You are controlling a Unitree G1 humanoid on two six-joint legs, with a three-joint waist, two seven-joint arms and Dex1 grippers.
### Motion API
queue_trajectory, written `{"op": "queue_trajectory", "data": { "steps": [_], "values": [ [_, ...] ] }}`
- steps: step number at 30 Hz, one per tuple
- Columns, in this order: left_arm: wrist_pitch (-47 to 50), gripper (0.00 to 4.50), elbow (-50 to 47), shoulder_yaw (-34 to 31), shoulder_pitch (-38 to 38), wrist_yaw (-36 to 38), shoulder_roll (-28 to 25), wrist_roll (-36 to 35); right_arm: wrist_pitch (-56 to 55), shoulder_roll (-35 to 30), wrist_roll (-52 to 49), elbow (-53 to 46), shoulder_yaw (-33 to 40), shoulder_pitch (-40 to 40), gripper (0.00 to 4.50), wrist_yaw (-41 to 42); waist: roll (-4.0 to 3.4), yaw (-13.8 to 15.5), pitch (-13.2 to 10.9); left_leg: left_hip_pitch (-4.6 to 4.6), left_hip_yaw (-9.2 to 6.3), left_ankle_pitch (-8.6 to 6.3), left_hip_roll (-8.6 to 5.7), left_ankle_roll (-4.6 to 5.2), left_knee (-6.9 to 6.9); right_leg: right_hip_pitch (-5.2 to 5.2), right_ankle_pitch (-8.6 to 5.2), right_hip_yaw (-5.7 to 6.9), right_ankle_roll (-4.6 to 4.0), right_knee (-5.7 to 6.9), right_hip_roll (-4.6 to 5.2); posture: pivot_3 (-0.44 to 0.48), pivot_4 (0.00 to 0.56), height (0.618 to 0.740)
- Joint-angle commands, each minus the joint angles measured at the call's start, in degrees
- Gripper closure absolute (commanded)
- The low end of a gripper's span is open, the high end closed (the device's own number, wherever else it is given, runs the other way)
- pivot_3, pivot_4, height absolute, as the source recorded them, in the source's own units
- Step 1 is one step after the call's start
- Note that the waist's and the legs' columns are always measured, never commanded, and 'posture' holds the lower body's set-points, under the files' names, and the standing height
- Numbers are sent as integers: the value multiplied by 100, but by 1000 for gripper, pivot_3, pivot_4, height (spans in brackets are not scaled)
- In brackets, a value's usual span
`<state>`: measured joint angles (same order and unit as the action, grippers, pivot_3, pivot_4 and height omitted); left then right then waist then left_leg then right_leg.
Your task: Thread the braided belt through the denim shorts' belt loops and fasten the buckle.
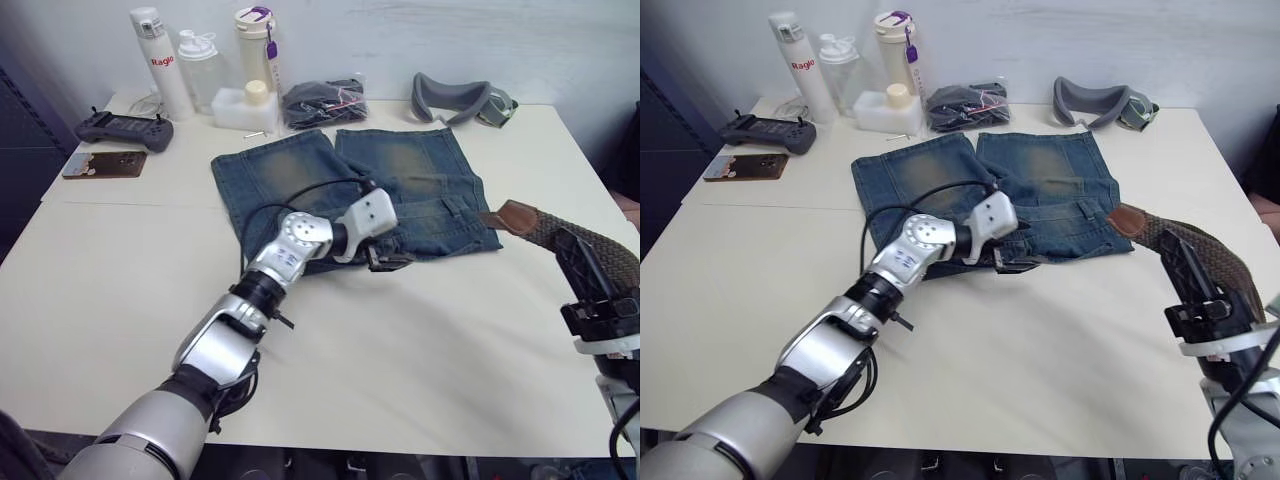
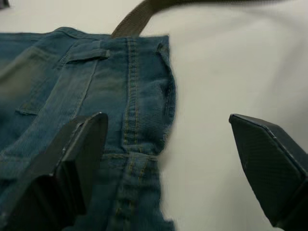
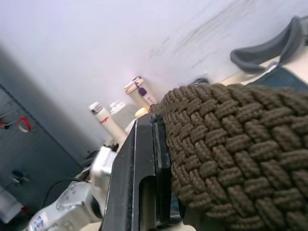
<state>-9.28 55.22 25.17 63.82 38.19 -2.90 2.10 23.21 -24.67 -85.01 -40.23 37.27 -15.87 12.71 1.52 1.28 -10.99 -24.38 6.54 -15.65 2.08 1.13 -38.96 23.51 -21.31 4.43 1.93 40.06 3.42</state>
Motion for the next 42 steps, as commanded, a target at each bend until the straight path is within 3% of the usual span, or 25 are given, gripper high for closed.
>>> {"op": "queue_trajectory", "data": {
  "steps": [1,5,8,11,15,17,23,30,35,42],
  "values": [
    [-979,25,1098,293,594,-1139,408,961,-314,-49,-63,-792,178,-181,4500,-372,3,5,-2,-7,0,-1,0,2,0,4,0,1,5,-6,-1,0,150,683],
    [-976,25,1818,985,1009,-2640,629,2216,-529,-64,6,-1194,135,-320,4500,-740,9,9,-5,-25,-1,-8,-8,1,-4,11,-12,1,28,-16,5,0,150,683],
    [-930,804,2032,1251,1144,-3338,738,2754,-670,-150,-21,-1384,138,-365,4500,-962,12,-3,-7,-27,0,-22,-18,11,-11,9,-18,-2,39,-21,20,0,150,683],
    [-1076,2128,2086,1239,1161,-3285,787,2924,-674,-370,-26,-1438,139,-470,4500,-1045,15,-9,-9,-26,8,-23,-20,14,-13,11,-17,-9,40,-18,24,0,150,683],
    [-1627,4010,1961,938,960,-2346,614,2688,-607,-808,-95,-1209,167,-405,4500,-1090,15,-17,-9,-22,7,-18,-19,5,-13,11,-19,-7,36,-10,22,0,150,683],
    [-1981,4449,1817,761,841,-1720,451,2498,-539,-1030,-150,-1050,178,-371,4500,-1131,15,-9,-8,-18,7,-14,-18,-2,-12,9,-19,-4,31,-9,20,0,150,683],
    [-2361,4449,453,94,-129,841,-506,1365,127,-1800,-394,-493,-178,-275,4500,-1370,9,-34,-5,-13,8,-8,-11,-11,-13,6,-27,1,18,-5,17,0,150,683],
    [-686,4449,-2796,-28,-1820,2860,-1674,274,586,-2214,-325,-257,-596,174,4500,-1744,0,-133,0,12,0,3,0,-30,-11,-13,-36,5,1,15,8,0,150,683],
    [306,4449,-3993,2,-2425,3030,-1991,247,802,-2229,-487,-266,-767,229,4500,-2005,-3,-122,2,24,-6,14,-2,-28,-17,-24,-34,3,-1,36,8,0,150,683],
    [784,4449,-4280,198,-2445,2761,-1532,374,812,-2176,-685,-301,-630,112,4500,-2435,-3,-82,2,22,-18,27,-22,-16,-19,-32,-13,-2,20,37,15,0,150,683]
  ]
}}
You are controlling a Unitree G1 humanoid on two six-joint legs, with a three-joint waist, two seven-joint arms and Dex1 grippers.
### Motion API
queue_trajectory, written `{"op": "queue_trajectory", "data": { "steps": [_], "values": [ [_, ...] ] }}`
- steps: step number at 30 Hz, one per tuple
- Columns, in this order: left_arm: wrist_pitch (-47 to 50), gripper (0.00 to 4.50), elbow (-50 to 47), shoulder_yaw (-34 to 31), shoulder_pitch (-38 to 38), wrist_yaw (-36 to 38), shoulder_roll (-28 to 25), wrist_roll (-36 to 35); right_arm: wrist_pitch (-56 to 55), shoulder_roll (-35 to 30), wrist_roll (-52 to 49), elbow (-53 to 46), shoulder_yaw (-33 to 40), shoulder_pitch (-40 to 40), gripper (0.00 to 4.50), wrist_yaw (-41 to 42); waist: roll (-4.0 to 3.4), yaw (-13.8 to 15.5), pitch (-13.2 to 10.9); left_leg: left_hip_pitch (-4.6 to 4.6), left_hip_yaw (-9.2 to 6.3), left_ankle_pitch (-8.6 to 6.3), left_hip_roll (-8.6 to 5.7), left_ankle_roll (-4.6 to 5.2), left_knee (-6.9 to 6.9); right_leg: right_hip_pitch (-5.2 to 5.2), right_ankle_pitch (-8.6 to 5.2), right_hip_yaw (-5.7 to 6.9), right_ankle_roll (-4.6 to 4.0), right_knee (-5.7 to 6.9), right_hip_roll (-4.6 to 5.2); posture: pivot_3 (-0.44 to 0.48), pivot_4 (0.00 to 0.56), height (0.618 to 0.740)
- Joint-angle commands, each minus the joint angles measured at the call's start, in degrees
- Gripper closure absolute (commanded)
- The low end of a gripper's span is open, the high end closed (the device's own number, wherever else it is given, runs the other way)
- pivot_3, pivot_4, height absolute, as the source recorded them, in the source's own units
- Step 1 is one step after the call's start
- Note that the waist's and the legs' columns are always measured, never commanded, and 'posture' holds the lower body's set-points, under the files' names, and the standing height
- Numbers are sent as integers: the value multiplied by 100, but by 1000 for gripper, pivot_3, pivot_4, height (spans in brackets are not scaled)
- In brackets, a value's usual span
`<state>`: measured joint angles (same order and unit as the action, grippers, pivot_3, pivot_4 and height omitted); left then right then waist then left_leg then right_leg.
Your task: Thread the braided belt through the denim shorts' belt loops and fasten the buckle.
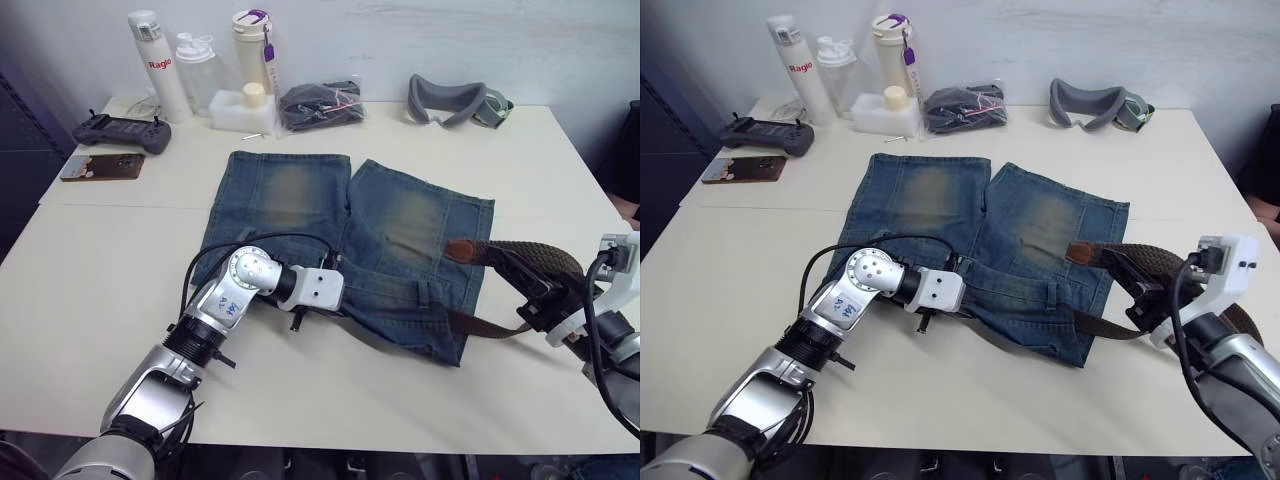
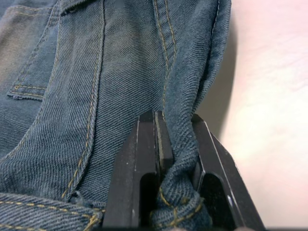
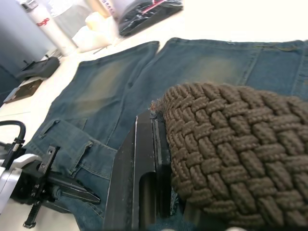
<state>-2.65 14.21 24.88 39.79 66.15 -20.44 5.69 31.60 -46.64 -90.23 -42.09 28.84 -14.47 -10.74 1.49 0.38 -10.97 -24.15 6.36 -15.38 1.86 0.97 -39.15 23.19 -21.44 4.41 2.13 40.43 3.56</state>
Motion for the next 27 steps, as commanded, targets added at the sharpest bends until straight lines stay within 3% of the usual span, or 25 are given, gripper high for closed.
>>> {"op": "queue_trajectory", "data": {
  "steps": [1,6,8,11,16,23,27],
  "values": [
    [156,4449,-176,249,-16,-66,302,18,-28,9,-211,-147,275,-79,4500,-105,0,27,0,0,0,0,-1,1,0,-2,2,-1,3,-2,1,0,150,683],
    [344,4449,-291,312,-1,165,332,-67,90,-148,-378,-273,688,-485,4500,-63,-1,105,1,-3,-2,1,-4,6,0,-3,4,-1,8,-7,0,0,150,683],
    [543,3424,-403,257,-23,380,189,-200,194,-266,-450,-276,845,-645,4500,-66,-2,97,1,-3,-3,0,-4,6,1,-4,4,0,8,-9,-1,0,150,683],
    [1112,2308,-577,59,27,658,24,-535,363,-492,-551,-209,1020,-749,4500,31,-2,63,1,-2,-3,1,-2,6,2,-4,4,0,7,-10,-2,0,150,683],
    [2671,59,-767,-755,521,850,-135,-1555,638,-864,-825,104,956,-588,4500,114,2,11,-1,-2,-10,8,1,4,3,-3,9,3,-1,-8,-6,0,150,683],
    [4209,59,-1308,-1692,728,530,-451,-2578,1067,-1177,-1317,1032,407,-162,4500,-187,2,-39,-2,-3,-13,18,0,9,4,-6,17,5,-2,-11,-5,0,150,683],
    [4536,59,-1710,-1823,592,179,-549,-2777,1332,-1169,-1331,1495,217,-89,4500,-283,3,-29,-2,-6,-13,20,-1,6,5,-5,17,5,3,-14,-5,0,150,683]
  ]
}}
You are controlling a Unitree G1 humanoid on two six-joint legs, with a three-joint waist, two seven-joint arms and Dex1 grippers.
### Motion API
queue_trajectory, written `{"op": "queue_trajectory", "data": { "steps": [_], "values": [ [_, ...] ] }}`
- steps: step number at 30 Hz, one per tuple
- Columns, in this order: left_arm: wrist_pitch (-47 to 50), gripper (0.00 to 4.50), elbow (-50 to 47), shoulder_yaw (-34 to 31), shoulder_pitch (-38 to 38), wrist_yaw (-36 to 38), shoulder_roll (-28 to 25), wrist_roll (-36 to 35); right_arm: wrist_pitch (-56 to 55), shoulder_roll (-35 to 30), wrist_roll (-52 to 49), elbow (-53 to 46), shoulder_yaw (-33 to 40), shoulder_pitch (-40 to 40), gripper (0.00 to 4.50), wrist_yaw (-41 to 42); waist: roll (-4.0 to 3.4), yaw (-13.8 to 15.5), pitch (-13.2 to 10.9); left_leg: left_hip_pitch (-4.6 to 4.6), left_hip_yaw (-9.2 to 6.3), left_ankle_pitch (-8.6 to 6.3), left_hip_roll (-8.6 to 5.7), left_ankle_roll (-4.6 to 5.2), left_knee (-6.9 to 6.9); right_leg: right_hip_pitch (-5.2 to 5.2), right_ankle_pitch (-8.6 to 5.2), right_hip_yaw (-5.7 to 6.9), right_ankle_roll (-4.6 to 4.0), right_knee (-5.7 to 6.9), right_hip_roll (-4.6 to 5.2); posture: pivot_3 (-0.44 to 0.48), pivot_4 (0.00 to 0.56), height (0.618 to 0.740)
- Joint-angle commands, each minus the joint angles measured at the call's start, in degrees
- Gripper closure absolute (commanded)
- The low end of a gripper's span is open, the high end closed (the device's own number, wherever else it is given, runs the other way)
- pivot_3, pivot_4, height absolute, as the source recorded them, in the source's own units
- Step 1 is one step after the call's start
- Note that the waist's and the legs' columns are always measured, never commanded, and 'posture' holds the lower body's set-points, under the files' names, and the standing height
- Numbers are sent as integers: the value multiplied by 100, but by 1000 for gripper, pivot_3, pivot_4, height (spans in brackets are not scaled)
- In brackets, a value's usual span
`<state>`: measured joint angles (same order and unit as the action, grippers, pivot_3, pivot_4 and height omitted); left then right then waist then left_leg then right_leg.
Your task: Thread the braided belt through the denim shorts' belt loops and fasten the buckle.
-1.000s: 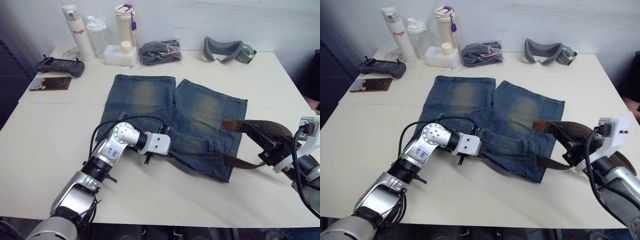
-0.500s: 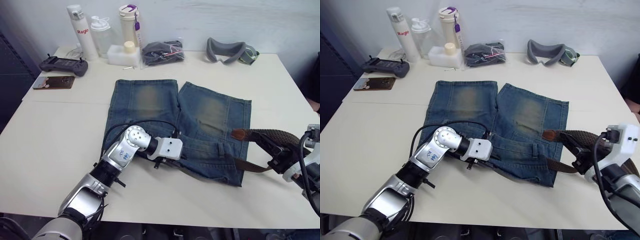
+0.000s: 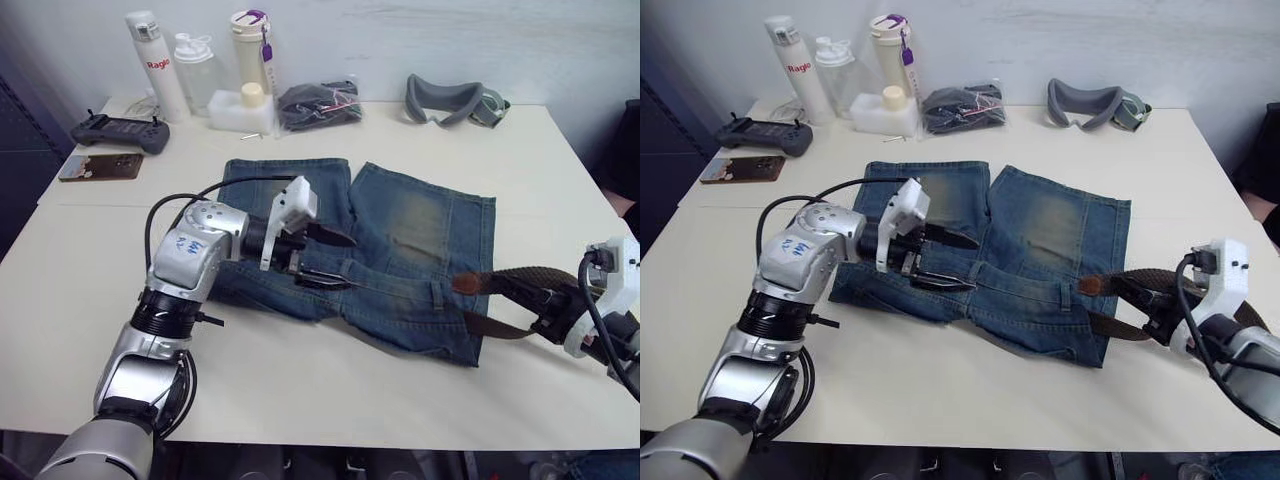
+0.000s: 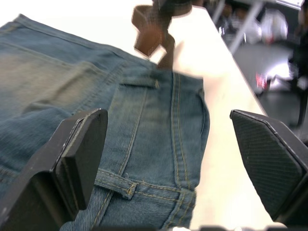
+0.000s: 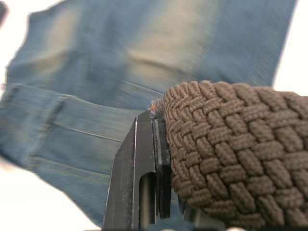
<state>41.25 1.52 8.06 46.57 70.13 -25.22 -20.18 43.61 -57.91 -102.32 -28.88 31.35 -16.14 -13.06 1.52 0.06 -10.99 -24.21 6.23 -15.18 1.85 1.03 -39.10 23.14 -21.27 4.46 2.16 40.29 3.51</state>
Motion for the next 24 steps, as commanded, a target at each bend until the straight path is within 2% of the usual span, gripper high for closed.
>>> {"op": "queue_trajectory", "data": {
  "steps": [1,9,13,18,24],
  "values": [
    [155,59,-590,-111,-192,-310,-115,-168,19,77,-400,302,-151,244,4500,-285,0,5,0,-1,0,0,0,0,2,0,-1,0,1,-4,0,0,150,683],
    [532,59,-1285,-223,-702,-749,-329,-466,300,191,-485,612,-682,796,4500,-399,0,-3,0,-1,1,-1,2,0,11,-2,0,-1,4,-21,-3,0,150,683],
    [572,59,-1358,-230,-773,-936,-400,-532,496,42,-551,840,-623,887,4500,-376,0,-1,0,-3,2,-2,1,2,10,-3,6,-2,13,-27,-2,0,150,683],
    [606,59,-1438,-204,-814,-1073,-434,-638,837,-105,-517,881,-995,1024,4500,-408,0,-9,0,-2,4,-3,2,4,11,-3,7,-3,13,-28,-3,0,150,683],
    [600,59,-1425,-171,-828,-1203,-445,-686,806,-147,-886,1439,-1087,1616,4500,-689,2,-15,-1,-2,5,-3,2,4,12,-3,7,-3,13,-30,-3,0,150,683]
  ]
}}
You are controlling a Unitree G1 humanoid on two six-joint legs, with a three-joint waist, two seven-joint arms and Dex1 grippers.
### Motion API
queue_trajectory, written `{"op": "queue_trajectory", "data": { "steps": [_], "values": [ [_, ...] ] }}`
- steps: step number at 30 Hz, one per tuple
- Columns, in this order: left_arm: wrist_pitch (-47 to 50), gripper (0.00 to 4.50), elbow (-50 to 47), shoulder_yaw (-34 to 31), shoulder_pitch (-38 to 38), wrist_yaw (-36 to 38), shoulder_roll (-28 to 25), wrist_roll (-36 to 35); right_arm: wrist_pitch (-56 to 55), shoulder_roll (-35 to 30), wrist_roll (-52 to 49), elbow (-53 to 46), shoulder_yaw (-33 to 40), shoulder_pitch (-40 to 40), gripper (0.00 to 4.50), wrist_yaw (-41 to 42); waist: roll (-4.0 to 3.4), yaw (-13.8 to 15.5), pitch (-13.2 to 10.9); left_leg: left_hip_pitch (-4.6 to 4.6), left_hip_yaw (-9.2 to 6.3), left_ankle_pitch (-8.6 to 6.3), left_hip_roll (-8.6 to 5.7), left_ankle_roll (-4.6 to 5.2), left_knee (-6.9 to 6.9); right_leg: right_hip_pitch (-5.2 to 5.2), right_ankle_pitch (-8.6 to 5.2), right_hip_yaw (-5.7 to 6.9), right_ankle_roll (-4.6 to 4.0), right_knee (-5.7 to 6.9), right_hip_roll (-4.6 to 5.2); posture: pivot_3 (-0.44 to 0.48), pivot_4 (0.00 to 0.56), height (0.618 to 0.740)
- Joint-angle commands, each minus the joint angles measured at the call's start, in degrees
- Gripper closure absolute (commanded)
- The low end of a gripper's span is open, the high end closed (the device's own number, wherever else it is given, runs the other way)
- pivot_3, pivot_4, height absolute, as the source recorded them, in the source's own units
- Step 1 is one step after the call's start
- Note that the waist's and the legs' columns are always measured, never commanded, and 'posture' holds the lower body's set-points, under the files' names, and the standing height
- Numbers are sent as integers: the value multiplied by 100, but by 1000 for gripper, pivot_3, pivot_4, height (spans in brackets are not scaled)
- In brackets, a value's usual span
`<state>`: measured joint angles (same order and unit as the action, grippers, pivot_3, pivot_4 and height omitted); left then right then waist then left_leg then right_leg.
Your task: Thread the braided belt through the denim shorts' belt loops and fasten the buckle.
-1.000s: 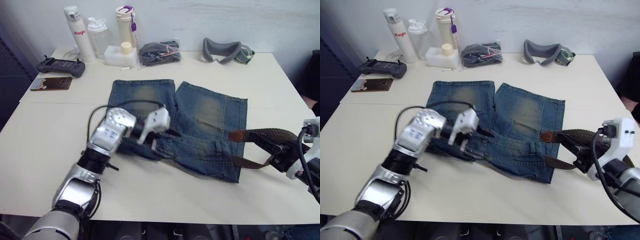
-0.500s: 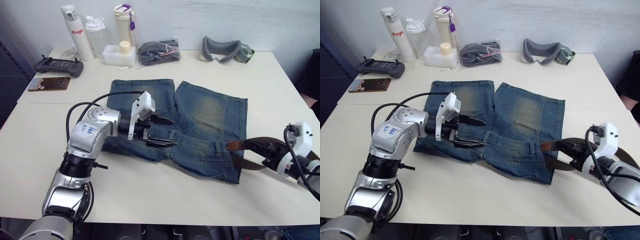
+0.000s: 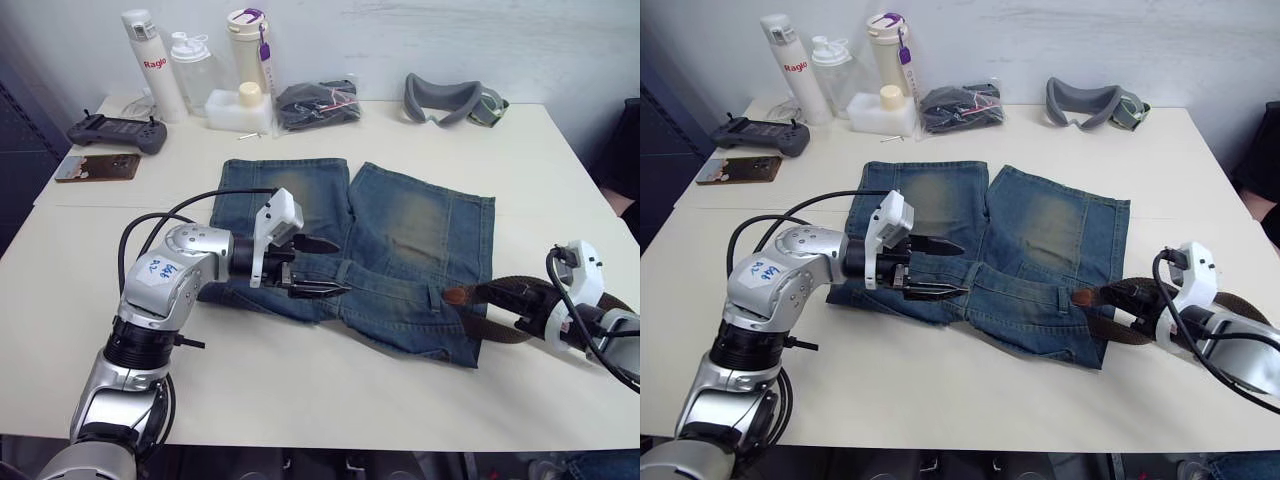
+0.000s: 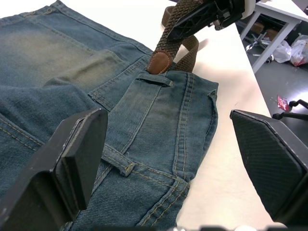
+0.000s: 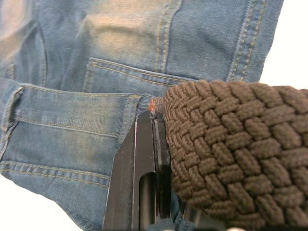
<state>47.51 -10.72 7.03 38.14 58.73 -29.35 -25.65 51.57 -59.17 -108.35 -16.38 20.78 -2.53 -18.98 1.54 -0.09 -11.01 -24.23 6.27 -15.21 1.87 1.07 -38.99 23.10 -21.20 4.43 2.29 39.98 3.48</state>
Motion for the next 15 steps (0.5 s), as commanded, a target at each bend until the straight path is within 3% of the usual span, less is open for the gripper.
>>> {"op": "queue_trajectory", "data": {
  "steps": [1,7,15],
  "values": [
    [-24,59,-204,-71,5,-79,-39,-147,-57,-1,-188,238,47,458,4500,-7,0,-6,0,0,1,0,0,0,0,0,1,0,0,0,0,0,150,683],
    [-34,59,-226,-35,-11,-176,-43,-210,369,148,-465,476,293,1088,4500,273,-1,14,-2,-2,2,0,0,0,1,3,4,-1,0,0,0,0,150,683],
    [-169,59,-184,57,28,-118,-138,-165,806,490,-465,473,309,403,4500,178,-2,98,-2,-20,4,-9,-4,15,6,8,3,1,10,-27,4,0,150,683]
  ]
}}
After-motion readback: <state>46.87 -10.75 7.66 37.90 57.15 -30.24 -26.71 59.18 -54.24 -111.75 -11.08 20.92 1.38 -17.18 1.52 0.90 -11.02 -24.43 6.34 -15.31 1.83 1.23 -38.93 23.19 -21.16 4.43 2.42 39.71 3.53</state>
